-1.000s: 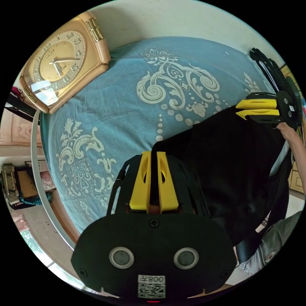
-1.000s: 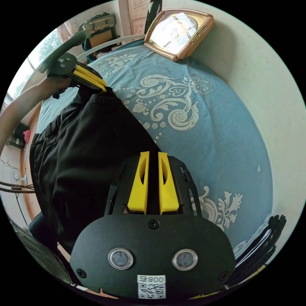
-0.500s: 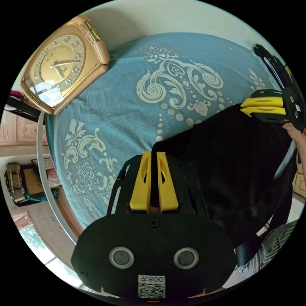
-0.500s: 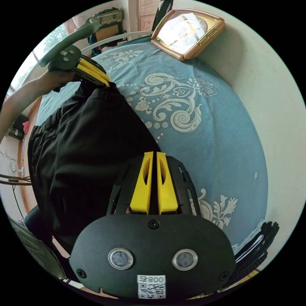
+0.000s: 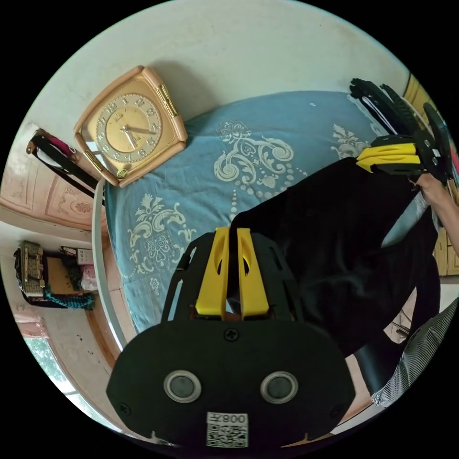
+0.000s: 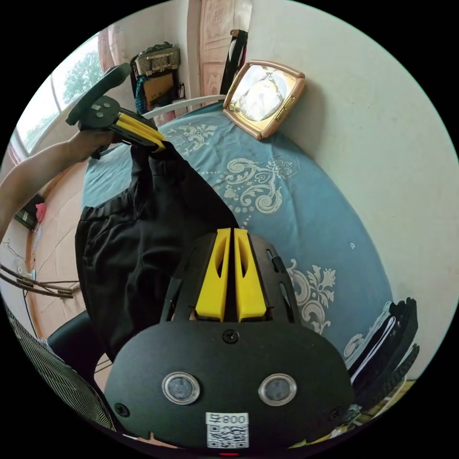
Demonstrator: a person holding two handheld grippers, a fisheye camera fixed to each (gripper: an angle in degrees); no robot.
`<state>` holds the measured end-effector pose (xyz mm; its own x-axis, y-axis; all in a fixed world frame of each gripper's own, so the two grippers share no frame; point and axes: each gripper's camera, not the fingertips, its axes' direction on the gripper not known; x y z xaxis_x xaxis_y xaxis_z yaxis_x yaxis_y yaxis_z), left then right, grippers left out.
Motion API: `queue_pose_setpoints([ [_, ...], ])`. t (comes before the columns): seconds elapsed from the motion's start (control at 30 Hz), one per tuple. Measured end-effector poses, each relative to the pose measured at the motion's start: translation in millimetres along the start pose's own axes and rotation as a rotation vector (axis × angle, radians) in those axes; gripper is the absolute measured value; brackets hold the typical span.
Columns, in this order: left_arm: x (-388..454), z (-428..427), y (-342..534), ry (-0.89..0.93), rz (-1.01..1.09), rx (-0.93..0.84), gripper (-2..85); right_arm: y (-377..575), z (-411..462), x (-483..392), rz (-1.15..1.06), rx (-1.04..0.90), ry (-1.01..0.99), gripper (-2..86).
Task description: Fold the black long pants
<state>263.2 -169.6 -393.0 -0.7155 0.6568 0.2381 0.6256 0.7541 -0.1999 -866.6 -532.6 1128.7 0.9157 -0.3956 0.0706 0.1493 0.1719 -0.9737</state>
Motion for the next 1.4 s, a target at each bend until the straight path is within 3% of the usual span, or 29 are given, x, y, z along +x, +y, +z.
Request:
queue_pose_setpoints([
  [0.5,82.5,-77.2,254.9,0.034,0.109,0.036,1.6,132.3,-75.5,-191.4,-0.09,0.016,-0.092,0.6],
  [0.83,109.2,-32.8,379.8,0.072,0.058,-0.105,1.3,165.8,-9.0,-296.5,-0.227,-0.167,-0.234,0.7],
  [1.4,108.5,12.8,520.4,0.218,-0.183,-0.086,2.6,173.9,120.5,-357.8,-0.24,-0.304,-0.315,1.2],
])
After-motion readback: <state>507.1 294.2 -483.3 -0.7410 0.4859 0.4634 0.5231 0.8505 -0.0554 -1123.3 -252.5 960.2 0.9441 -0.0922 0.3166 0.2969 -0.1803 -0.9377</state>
